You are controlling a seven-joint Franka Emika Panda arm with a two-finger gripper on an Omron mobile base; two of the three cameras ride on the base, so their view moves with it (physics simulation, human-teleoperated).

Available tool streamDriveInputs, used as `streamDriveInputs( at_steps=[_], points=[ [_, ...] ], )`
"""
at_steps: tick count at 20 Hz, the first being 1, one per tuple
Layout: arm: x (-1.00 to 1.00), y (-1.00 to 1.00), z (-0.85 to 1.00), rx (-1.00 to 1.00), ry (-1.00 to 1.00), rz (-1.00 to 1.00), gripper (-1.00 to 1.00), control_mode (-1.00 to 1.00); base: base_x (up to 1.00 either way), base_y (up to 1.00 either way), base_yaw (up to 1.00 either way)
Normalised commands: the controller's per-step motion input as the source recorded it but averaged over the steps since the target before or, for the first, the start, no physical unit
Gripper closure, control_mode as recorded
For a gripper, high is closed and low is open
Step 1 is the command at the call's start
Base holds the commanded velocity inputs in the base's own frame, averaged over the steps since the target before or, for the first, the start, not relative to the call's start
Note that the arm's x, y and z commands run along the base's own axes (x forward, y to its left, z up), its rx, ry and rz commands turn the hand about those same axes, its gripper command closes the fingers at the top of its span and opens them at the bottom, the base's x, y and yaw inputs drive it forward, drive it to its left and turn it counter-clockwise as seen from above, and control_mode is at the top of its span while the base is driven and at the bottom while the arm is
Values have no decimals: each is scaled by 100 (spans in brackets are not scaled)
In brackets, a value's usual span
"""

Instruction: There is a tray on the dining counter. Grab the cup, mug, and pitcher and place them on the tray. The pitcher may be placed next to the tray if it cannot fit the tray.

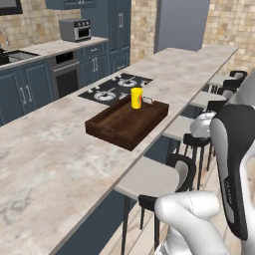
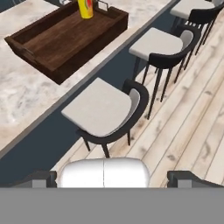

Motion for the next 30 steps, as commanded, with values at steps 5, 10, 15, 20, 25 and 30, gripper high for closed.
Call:
streamDriveInputs(
  at_steps=[5,10,15,20,25,30],
  points=[
    [-13,13,0,0,0,5,-100,-100,0,0,0],
    [-4,2,0,0,0,1,-100,100,-51,-1,0],
    [0,0,0,0,0,0,-100,100,-100,0,1],
    [0,0,0,0,0,0,-100,100,-100,22,19],
    [0,0,0,0,0,0,-100,100,-100,72,53],
    [0,0,0,0,0,0,-100,100,-81,84,74]
  ],
)
